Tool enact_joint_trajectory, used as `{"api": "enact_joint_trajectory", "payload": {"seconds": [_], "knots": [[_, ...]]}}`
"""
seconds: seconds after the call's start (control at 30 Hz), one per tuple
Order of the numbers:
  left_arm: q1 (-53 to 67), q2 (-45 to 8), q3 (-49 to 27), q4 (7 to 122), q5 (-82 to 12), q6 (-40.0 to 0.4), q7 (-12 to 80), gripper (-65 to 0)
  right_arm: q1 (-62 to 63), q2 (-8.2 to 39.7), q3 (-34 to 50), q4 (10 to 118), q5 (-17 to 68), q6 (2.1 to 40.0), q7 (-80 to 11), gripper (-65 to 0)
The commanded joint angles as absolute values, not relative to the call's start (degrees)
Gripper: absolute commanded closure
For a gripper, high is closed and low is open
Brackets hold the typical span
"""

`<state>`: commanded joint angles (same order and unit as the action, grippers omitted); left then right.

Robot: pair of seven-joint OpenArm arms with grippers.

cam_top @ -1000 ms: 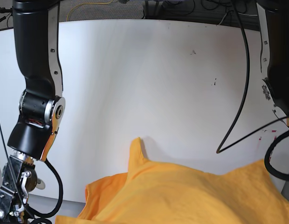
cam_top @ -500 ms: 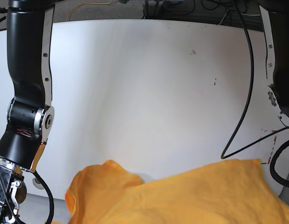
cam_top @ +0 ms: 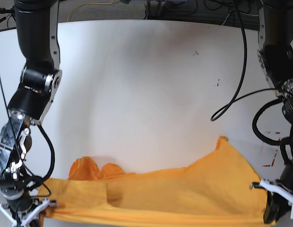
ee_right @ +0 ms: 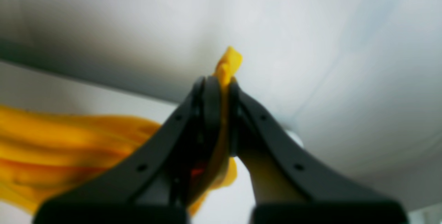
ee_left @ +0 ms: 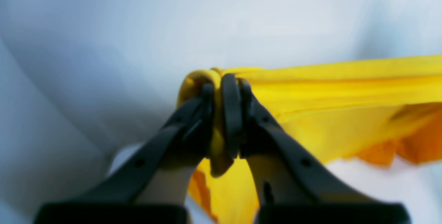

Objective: Fold the T-shirt properly
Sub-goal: 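Lift the shirt with both grippers and shake it out in the air, then lay the shirt flat on the table, pulling grippers apart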

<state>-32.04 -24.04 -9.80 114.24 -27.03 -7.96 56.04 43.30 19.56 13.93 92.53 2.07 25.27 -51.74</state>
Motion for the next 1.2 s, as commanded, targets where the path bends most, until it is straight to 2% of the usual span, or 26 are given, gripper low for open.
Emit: {"api": "enact_joint_trajectory", "payload": {"seconds": [0.2,0.37,0.67,0.87,1.03,1.2], "knots": [[-20.6,-23.9,-13.3,114.9,-27.0,-11.8,56.0,0.0,30.5,19.2,16.6,98.1,2.1,25.3,-51.8,0.0],[-10.0,-23.7,-17.6,115.0,-27.1,-15.1,56.0,0.0,19.6,16.8,19.8,103.3,2.1,25.3,-51.8,0.0],[7.3,-22.7,-21.7,115.5,-27.1,-19.2,55.8,0.0,2.0,12.7,20.5,108.6,2.1,25.4,-51.8,0.0],[16.2,-18.7,-25.0,115.5,-27.0,-22.2,55.8,0.0,-6.2,9.4,22.5,111.3,2.1,25.4,-51.8,0.0],[22.7,-18.1,-26.1,115.3,-26.9,-24.4,55.7,0.0,-11.2,6.5,23.8,112.2,1.6,25.4,-51.8,0.0],[28.5,-18.3,-26.2,115.2,-26.8,-24.5,55.7,0.0,-15.7,6.1,23.9,112.0,1.9,25.4,-51.8,0.0]]}}
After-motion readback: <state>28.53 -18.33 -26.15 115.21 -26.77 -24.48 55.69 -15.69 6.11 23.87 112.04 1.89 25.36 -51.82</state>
